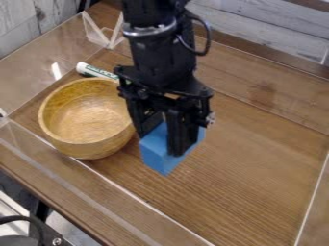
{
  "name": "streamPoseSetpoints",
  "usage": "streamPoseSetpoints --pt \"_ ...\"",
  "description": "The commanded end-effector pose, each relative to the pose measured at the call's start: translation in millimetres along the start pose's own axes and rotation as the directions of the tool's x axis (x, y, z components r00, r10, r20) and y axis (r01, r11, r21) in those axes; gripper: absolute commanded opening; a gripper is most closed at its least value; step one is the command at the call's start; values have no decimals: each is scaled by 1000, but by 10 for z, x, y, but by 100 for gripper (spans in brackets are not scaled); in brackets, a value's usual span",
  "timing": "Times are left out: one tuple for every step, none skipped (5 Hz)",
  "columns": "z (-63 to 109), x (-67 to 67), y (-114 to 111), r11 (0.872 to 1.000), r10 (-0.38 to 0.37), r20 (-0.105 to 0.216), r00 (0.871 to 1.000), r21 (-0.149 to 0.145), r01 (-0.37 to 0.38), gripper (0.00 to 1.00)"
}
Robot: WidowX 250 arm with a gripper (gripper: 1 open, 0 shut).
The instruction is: Remove the blue block from inside the brown bowl and put it on the table
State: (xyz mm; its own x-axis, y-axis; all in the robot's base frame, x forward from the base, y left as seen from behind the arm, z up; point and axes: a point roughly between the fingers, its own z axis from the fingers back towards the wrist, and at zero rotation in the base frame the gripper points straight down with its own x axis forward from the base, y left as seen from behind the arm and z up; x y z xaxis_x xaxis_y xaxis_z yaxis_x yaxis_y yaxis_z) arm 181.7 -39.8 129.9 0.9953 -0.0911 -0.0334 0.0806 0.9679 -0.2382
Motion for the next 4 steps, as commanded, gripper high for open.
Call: streamPoseSetpoints --pt "5 25 -30 1000 -4 48 999 6 3 0" --pt "-74 22 -33 1000 -1 56 998 6 0 0" --pt "-140 20 -40 1000 -3 62 998 5 2 0" --pt "-187 13 -53 1000 -6 66 998 4 5 0"
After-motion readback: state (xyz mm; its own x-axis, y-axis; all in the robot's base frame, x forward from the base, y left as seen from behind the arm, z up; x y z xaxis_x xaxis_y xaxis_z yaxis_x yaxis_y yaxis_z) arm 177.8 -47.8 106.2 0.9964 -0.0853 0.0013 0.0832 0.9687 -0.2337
